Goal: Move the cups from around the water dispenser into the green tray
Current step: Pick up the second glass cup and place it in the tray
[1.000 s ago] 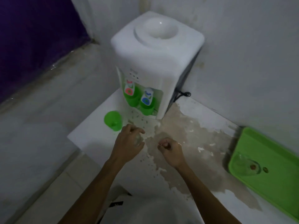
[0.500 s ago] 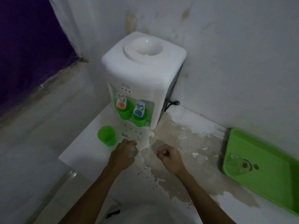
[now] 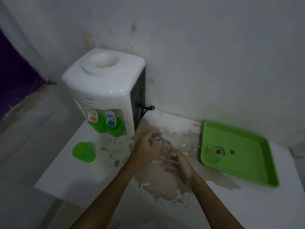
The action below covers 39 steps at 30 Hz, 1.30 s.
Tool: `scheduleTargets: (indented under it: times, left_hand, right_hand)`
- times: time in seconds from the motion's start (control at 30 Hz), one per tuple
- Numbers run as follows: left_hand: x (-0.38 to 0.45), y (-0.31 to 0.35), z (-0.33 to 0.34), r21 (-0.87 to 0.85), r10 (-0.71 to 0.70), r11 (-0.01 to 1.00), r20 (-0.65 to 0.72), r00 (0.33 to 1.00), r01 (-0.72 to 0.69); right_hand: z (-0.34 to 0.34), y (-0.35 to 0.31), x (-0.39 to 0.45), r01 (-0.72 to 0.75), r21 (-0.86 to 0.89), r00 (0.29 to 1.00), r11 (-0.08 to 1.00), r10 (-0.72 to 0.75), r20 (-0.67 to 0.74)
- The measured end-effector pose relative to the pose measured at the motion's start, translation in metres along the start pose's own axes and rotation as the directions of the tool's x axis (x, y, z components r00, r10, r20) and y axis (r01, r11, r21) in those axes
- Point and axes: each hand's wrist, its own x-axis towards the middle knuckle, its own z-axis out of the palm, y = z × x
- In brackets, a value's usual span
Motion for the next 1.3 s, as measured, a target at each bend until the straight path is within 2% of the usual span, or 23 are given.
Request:
scheduleTargets:
  times: [0.07,0.17,0.27,0.43,0.5,0.6,0.7,0.8,1.0,1.17,1.3]
  left_hand:
    - [0.001,0.010,0.014,-0.046,0.005,0.999,-0.001,1.000,-0.005]
    - [-0.004,0.013,0.032,-0.093,-0.010,0.996,-0.034,0.999,0.007]
    - [-0.002,0.029,0.080,-0.095,0.024,0.995,0.054,0.998,-0.018]
    - [0.006,0.039,0.143,-0.079,-0.024,0.996,0.304,0.952,0.051]
    - [0.008,0.040,0.161,-0.074,-0.051,0.994,0.384,0.922,0.086]
    - [0.013,0.041,0.185,-0.077,-0.083,0.989,0.394,0.915,0.123]
    - [0.026,0.042,0.207,-0.097,-0.141,0.977,0.367,0.919,0.189]
    - [0.040,0.044,0.220,-0.059,-0.159,0.980,0.348,0.924,0.190]
    - [0.072,0.036,0.242,0.119,-0.145,0.986,0.264,0.953,0.117]
    - [0.084,0.033,0.249,0.218,-0.151,0.972,0.308,0.939,0.085]
    - [0.086,0.026,0.250,0.229,-0.175,0.968,0.310,0.934,0.105]
  right_hand:
    - [-0.006,-0.005,-0.004,-0.052,0.222,0.995,0.974,0.032,0.094]
    - [-0.006,-0.016,-0.014,-0.054,0.405,0.984,0.913,-0.021,0.178]
    - [-0.050,-0.017,-0.026,-0.005,0.495,0.991,0.869,-0.062,0.119]
    - [-0.124,0.005,-0.040,0.059,0.474,0.998,0.879,-0.060,-0.012]
    - [-0.147,0.007,-0.044,0.064,0.390,0.996,0.918,-0.036,-0.079]
    - [-0.176,0.004,-0.044,0.101,0.190,0.971,0.976,-0.055,-0.234]
    - [-0.208,-0.003,-0.033,0.166,0.038,0.908,0.985,-0.138,-0.396]
    - [-0.237,-0.013,-0.015,0.228,-0.122,0.836,0.966,-0.258,-0.485]
    - [-0.272,-0.025,0.026,0.215,-0.525,0.738,0.823,-0.489,-0.464]
    - [-0.276,-0.013,0.052,0.160,-0.709,0.752,0.687,-0.550,-0.363]
    - [-0.273,-0.001,0.063,0.109,-0.801,0.765,0.589,-0.564,-0.311]
